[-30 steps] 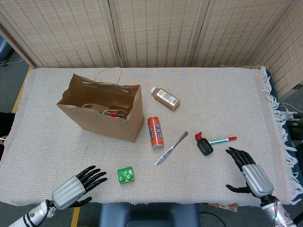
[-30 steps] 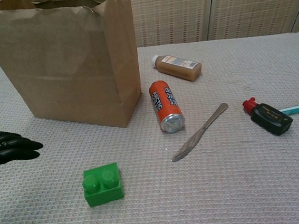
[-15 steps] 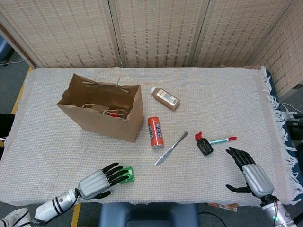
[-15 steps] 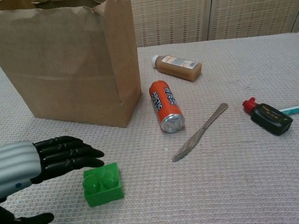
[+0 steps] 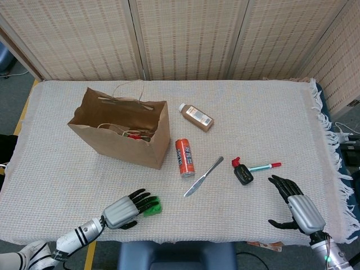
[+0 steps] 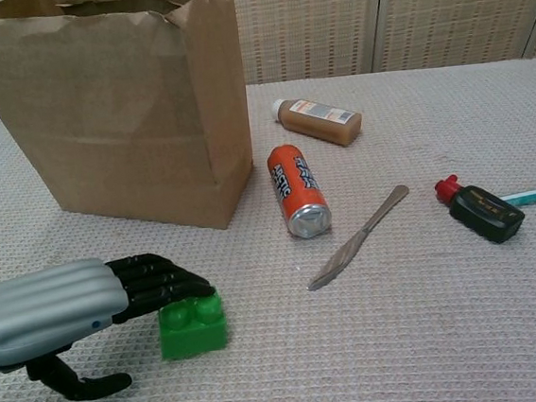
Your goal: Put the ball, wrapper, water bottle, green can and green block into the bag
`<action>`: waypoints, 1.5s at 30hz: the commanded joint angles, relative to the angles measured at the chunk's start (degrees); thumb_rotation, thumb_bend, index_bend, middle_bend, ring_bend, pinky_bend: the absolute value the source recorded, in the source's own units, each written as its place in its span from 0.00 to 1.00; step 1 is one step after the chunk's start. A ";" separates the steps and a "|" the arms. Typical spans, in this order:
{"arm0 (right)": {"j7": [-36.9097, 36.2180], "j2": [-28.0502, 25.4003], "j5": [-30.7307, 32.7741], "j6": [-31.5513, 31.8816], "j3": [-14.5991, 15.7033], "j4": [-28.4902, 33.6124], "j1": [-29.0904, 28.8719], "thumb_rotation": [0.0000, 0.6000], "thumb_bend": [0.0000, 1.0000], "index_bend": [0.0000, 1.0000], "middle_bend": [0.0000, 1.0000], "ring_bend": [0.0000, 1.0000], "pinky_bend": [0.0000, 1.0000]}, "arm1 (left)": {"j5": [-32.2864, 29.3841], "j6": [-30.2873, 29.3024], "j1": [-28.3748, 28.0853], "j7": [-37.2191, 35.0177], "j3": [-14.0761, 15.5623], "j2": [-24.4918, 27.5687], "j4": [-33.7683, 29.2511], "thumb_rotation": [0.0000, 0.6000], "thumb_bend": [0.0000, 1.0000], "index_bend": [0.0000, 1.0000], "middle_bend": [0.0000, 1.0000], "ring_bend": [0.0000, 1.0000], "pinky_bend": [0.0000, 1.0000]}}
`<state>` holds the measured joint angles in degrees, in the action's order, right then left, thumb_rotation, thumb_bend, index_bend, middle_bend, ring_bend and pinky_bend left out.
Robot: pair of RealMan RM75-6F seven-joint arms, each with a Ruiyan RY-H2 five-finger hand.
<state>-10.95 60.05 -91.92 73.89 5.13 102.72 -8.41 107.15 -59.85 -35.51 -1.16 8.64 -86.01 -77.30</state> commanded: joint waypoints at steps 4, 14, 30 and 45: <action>0.11 -0.01 0.22 -0.09 -0.03 0.06 0.02 1.00 0.03 0.00 0.00 0.00 0.00 | -0.80 -0.32 -0.86 0.07 -0.73 -0.43 -0.76 1.00 0.35 0.00 0.00 0.00 0.05; -0.11 -0.19 0.05 -0.19 0.06 0.19 -0.03 1.00 0.03 0.00 0.00 0.00 0.00 | -1.86 0.20 -1.71 0.75 -0.27 0.28 -2.84 1.00 0.35 0.00 0.00 0.00 0.05; -0.31 -0.16 0.26 -0.13 -0.12 0.13 -0.04 1.00 0.03 0.00 0.00 0.00 0.00 | -4.04 3.95 -3.63 3.44 -0.36 -1.96 -1.07 1.00 0.35 0.00 0.00 0.00 0.07; -0.66 -0.29 0.39 -0.18 -0.18 0.30 -0.05 1.00 0.03 0.00 0.00 0.00 0.00 | -6.05 1.91 -1.63 6.69 0.18 -2.43 0.66 1.00 0.69 0.67 0.66 0.60 0.74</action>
<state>-11.60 59.76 -91.53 73.71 4.95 103.02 -8.46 101.06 -57.58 -37.27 5.44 8.77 -88.76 -76.44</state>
